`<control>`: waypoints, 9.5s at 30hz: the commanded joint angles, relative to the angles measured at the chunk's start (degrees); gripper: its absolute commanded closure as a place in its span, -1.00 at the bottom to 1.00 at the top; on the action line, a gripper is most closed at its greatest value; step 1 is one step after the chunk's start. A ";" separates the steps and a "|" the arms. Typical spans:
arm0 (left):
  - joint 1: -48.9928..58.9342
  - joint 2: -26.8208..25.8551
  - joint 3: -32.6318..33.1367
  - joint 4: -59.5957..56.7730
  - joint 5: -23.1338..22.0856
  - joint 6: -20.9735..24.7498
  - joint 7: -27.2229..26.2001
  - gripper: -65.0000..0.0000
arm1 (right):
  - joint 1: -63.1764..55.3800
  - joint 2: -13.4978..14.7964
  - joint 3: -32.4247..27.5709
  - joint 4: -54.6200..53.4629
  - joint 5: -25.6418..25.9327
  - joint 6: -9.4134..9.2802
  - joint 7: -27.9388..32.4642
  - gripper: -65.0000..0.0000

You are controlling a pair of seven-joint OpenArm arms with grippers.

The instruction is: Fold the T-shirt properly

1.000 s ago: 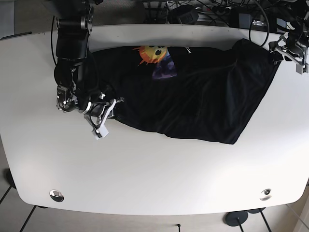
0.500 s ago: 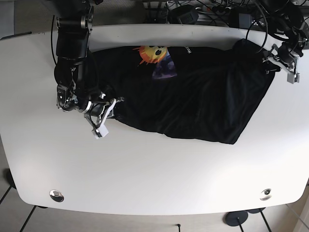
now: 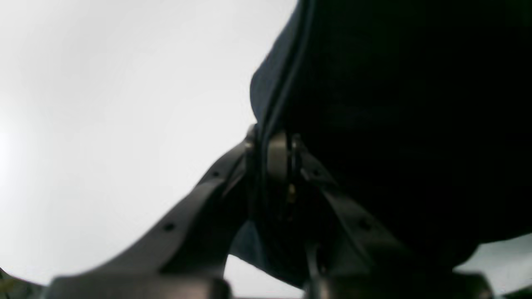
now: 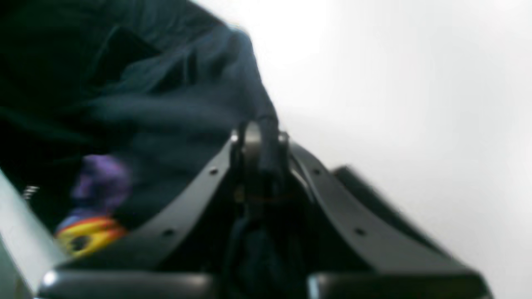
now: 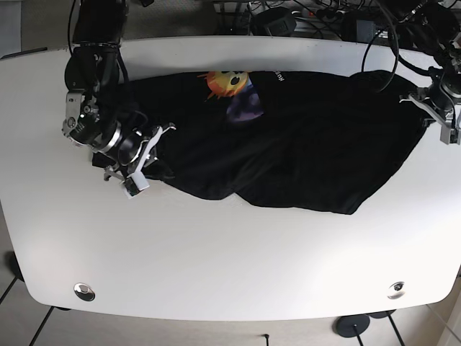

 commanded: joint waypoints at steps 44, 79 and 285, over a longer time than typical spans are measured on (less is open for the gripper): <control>-21.25 -12.64 20.06 -32.56 -10.26 5.85 -13.80 1.00 | 8.86 8.24 18.32 -13.55 0.65 2.55 -6.40 0.94; -3.75 -3.67 4.76 -12.51 -3.84 3.39 4.31 0.99 | -21.91 0.68 23.59 4.65 0.56 2.55 -6.22 0.94; -12.01 0.46 9.60 -16.38 22.97 -2.46 -14.68 0.12 | 2.70 -0.64 22.80 -15.66 -12.27 2.55 -9.04 -0.73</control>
